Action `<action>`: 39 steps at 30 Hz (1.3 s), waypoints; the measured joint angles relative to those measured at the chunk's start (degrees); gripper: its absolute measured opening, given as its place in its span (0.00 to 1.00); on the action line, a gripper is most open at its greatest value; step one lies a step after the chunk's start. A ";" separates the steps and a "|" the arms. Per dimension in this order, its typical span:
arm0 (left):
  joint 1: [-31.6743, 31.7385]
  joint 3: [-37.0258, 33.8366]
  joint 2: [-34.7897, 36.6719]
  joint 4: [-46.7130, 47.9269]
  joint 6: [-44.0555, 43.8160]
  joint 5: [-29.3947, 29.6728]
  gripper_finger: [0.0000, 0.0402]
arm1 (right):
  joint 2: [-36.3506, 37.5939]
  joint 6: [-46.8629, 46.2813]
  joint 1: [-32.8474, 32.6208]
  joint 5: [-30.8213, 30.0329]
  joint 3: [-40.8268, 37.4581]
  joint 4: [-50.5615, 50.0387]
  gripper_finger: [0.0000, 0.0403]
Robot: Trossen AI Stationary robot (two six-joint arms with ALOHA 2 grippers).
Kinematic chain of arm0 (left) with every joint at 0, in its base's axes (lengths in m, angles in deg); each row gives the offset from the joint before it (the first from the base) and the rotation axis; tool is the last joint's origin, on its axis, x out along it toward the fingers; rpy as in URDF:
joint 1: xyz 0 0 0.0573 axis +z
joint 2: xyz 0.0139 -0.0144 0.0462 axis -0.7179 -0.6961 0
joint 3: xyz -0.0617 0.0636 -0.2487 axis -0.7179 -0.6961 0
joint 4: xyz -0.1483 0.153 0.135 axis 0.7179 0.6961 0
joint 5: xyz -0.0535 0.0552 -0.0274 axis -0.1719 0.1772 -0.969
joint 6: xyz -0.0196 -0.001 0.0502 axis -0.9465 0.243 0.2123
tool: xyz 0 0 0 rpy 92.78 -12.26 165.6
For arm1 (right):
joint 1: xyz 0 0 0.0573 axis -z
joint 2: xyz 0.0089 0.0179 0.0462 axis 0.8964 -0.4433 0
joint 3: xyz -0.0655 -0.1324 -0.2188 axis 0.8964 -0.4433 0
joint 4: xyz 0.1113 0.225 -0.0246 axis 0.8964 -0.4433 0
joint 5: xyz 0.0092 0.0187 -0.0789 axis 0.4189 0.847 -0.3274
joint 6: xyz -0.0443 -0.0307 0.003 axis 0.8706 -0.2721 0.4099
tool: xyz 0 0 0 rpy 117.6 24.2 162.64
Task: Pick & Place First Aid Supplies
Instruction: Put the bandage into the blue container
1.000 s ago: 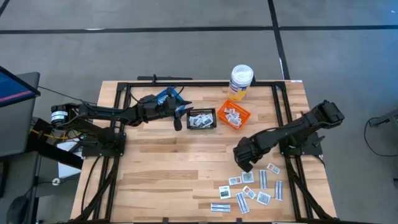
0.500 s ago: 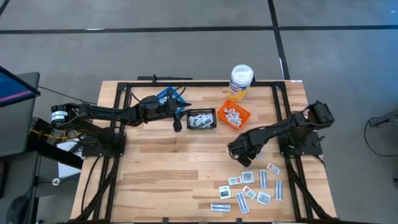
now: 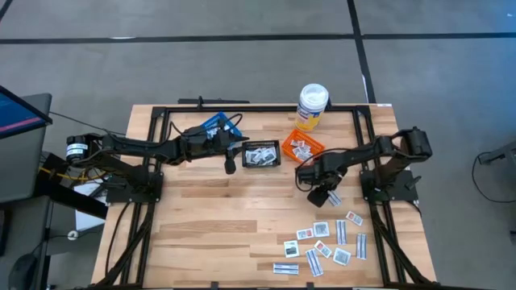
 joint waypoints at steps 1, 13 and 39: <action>0.00 0.00 0.00 0.00 0.00 0.00 0.28 | -0.06 0.58 0.38 0.40 -0.56 1.04 0.48; 0.00 0.00 0.00 0.00 0.00 0.02 0.28 | 0.23 3.13 0.29 0.76 -1.31 3.62 0.17; -8.16 0.00 -10.72 2.48 -17.42 -4.94 0.28 | 0.07 19.55 1.27 -25.33 12.23 38.27 0.00</action>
